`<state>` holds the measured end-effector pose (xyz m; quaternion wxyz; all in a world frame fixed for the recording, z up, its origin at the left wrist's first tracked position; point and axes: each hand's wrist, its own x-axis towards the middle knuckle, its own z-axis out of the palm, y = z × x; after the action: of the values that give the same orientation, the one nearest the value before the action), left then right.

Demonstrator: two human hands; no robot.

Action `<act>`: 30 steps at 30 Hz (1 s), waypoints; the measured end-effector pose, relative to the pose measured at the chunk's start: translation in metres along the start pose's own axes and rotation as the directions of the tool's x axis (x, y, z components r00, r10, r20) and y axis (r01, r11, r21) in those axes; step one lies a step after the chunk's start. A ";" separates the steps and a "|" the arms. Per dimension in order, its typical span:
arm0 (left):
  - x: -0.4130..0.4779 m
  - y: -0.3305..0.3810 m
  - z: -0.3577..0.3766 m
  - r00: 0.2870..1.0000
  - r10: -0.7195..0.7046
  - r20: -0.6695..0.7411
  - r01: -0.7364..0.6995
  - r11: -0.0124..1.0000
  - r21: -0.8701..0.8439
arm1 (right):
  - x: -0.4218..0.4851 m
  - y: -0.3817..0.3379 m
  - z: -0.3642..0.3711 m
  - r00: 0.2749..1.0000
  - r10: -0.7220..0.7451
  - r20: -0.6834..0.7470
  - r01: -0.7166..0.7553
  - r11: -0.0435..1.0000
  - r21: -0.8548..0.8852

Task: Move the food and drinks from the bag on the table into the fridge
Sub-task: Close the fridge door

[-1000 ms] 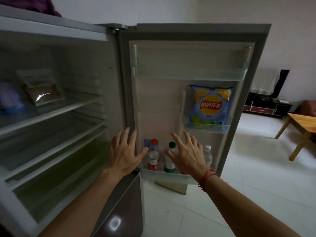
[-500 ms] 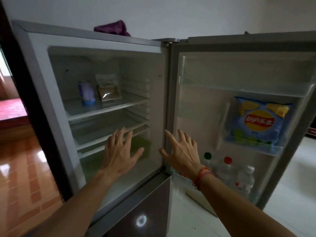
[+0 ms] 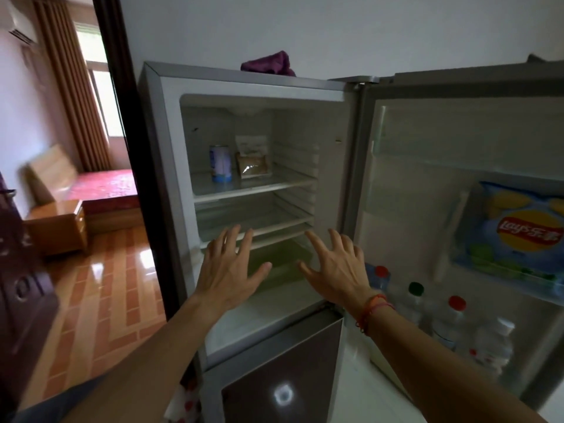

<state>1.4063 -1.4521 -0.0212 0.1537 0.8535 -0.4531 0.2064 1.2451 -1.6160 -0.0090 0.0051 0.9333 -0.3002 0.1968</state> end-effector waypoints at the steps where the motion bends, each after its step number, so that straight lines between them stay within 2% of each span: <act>1: -0.003 0.000 -0.003 1.000 0.000 -0.005 0.000 1.000 0.006 | -0.003 -0.002 -0.001 1.000 -0.002 -0.009 0.002 1.000 0.000; 11: -0.083 0.004 -0.042 1.000 -0.029 0.007 0.028 1.000 0.014 | -0.066 -0.017 -0.028 0.999 -0.034 -0.029 0.033 0.999 -0.035; 19: -0.154 0.026 -0.073 0.999 -0.045 -0.005 0.045 0.999 -0.021 | -0.142 -0.024 -0.048 1.000 -0.014 0.016 0.015 0.999 -0.032; 26: -0.169 0.048 -0.088 0.998 -0.059 -0.033 0.058 0.998 -0.024 | -0.168 -0.012 -0.067 0.999 -0.040 -0.008 0.040 0.999 -0.017; 30: -0.164 0.074 -0.083 0.999 -0.034 -0.013 0.033 0.999 -0.026 | -0.174 0.011 -0.075 1.000 -0.004 0.005 0.004 1.000 -0.025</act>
<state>1.2439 -1.3385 -0.0248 0.1713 0.8575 -0.4403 0.2035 1.0826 -1.5190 -0.0055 0.0167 0.9343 -0.3009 0.1906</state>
